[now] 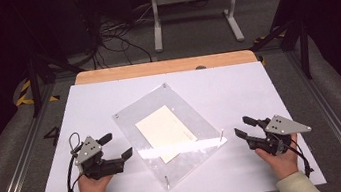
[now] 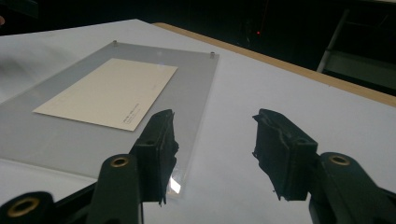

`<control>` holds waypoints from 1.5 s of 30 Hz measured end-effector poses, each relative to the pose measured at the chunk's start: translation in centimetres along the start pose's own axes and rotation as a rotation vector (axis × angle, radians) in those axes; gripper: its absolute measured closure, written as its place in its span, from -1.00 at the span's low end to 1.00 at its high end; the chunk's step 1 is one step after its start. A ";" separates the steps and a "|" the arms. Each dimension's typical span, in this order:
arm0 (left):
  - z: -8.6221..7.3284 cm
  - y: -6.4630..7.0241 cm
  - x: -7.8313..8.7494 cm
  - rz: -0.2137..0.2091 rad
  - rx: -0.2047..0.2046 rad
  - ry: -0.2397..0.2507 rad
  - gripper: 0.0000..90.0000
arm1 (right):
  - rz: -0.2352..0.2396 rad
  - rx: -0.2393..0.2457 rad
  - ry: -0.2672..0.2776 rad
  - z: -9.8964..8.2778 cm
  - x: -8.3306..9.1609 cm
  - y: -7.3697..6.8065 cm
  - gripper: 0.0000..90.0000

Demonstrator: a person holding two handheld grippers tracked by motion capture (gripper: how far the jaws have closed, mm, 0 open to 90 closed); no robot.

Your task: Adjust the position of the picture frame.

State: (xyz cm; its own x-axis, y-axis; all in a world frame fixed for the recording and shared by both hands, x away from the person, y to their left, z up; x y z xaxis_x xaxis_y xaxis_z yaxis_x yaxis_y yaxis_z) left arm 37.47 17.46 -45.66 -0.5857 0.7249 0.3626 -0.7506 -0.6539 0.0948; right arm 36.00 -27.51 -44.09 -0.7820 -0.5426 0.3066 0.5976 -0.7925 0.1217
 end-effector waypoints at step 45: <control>-0.4 -0.1 -0.6 0.014 -0.006 -0.040 -0.79 | 0.078 0.053 -0.261 1.6 -6.1 -1.3 0.88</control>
State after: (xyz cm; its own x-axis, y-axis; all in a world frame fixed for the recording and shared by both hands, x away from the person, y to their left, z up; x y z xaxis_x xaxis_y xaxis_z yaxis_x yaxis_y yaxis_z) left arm 37.77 17.16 -46.31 -0.5834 0.7068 0.4002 -0.7446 -0.6622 0.0842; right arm 40.28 -22.69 -44.66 -0.6654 -0.5055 0.5493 0.6678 -0.7320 0.1352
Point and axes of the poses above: each handheld gripper's, and its own axes: x roughly backward along the jaws, z roughly out of its top, y roughly to its right, the point moved 5 cm from there along -x, roughly forward along the jaws, and after that the axes turned 4 degrees about -z, right-handed, at the moved point
